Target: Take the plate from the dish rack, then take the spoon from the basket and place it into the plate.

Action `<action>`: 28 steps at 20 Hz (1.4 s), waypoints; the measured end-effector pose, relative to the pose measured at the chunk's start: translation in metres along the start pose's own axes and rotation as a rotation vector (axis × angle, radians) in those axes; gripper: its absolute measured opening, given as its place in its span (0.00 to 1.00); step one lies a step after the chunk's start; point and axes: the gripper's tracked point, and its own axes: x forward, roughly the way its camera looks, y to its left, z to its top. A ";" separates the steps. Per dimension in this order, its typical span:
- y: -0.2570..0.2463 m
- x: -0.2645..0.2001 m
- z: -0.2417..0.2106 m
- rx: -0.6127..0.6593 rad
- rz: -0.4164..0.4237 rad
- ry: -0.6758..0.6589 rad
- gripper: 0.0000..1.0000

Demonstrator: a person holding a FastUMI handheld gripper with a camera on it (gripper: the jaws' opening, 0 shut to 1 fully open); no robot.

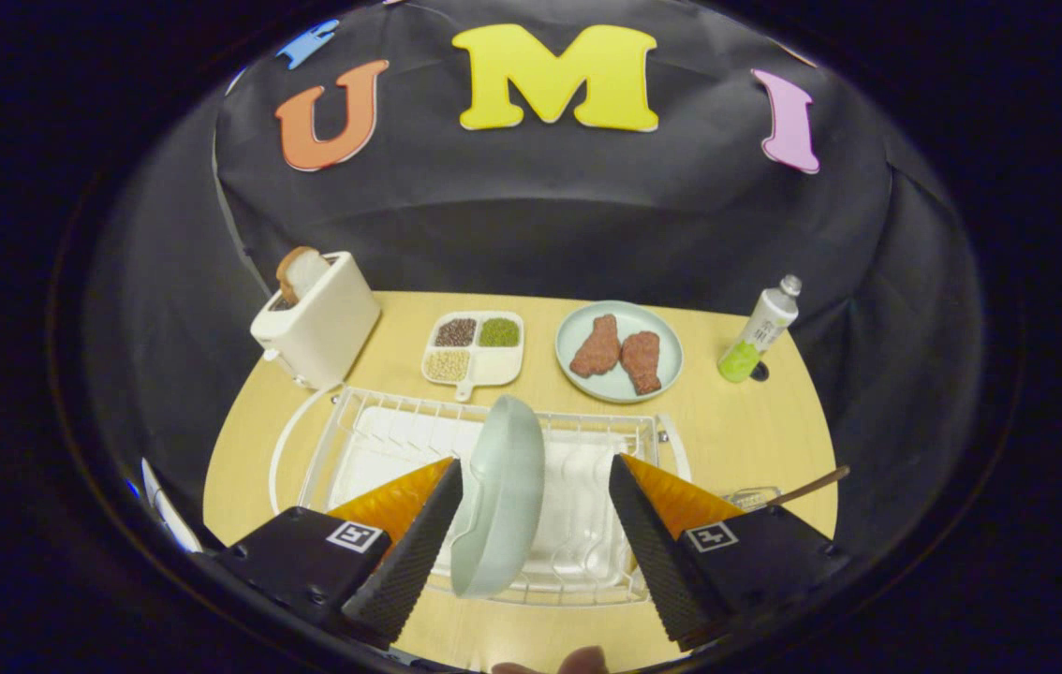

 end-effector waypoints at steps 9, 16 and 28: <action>0.004 0.032 -0.014 0.089 -0.055 0.125 0.60; 0.002 0.010 -0.003 0.106 -0.202 0.108 0.33; 0.000 -0.088 -0.042 0.065 0.020 -0.054 0.29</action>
